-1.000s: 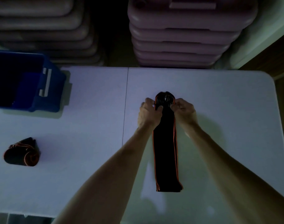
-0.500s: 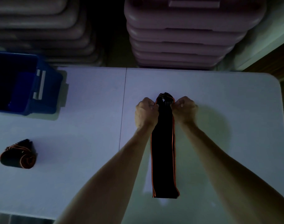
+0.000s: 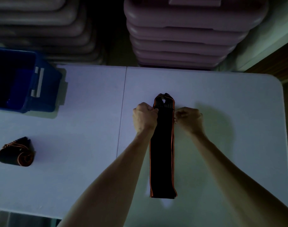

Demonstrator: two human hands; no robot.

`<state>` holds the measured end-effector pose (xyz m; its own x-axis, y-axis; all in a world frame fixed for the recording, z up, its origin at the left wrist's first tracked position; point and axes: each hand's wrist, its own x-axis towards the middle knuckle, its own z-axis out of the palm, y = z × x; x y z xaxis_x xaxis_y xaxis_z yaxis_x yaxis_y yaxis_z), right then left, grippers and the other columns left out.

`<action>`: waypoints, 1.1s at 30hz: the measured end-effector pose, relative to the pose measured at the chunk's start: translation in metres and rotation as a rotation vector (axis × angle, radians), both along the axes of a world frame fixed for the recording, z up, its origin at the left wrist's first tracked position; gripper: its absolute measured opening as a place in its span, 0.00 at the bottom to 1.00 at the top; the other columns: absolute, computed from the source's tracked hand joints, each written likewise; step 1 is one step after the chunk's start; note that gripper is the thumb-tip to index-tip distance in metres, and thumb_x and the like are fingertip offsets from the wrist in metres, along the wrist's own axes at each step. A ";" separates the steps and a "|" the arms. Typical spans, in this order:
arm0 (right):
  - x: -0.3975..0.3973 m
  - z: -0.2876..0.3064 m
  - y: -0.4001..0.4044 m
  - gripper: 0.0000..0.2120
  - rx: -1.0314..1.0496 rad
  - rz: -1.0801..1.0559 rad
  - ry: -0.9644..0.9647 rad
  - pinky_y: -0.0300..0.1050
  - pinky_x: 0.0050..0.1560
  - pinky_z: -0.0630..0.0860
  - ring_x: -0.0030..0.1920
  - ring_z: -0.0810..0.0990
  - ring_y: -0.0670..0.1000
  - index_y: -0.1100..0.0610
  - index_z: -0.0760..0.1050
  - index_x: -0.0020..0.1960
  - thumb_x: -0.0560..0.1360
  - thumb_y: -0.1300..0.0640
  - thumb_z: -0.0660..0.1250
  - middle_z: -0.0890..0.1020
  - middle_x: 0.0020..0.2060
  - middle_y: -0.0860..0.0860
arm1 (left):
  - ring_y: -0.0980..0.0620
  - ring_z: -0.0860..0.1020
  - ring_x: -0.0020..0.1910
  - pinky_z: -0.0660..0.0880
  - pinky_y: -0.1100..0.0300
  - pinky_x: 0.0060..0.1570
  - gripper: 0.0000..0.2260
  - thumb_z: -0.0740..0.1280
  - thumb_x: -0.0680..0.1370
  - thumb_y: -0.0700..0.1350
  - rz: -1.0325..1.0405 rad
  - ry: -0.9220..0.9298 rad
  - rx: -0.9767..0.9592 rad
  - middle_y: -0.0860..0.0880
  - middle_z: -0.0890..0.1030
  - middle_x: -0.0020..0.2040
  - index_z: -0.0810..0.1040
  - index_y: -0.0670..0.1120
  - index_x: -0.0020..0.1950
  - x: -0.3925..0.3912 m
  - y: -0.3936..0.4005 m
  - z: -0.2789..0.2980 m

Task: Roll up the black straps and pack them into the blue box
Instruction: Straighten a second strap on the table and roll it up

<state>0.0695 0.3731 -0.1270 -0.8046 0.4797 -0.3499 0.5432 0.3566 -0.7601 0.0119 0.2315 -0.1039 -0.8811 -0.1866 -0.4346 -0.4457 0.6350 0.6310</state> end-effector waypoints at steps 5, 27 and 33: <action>0.005 0.003 0.005 0.09 -0.030 0.019 -0.032 0.49 0.46 0.82 0.37 0.86 0.53 0.53 0.82 0.36 0.71 0.65 0.68 0.85 0.32 0.53 | 0.42 0.82 0.35 0.82 0.48 0.37 0.09 0.73 0.73 0.46 0.038 0.007 0.013 0.43 0.83 0.36 0.81 0.40 0.38 0.007 -0.001 0.003; 0.057 -0.001 -0.009 0.06 0.147 0.218 -0.016 0.27 0.32 0.68 0.35 0.81 0.48 0.59 0.78 0.39 0.69 0.60 0.74 0.83 0.34 0.50 | 0.56 0.76 0.31 0.69 0.75 0.28 0.03 0.74 0.73 0.40 -0.021 0.007 0.013 0.47 0.82 0.36 0.82 0.43 0.41 0.081 -0.027 -0.006; 0.088 0.004 -0.012 0.03 0.195 0.358 -0.044 0.39 0.39 0.74 0.37 0.84 0.52 0.55 0.80 0.38 0.70 0.61 0.69 0.86 0.35 0.53 | 0.56 0.78 0.31 0.70 0.74 0.28 0.03 0.74 0.72 0.41 -0.024 0.002 -0.011 0.48 0.82 0.34 0.83 0.43 0.40 0.111 -0.037 -0.006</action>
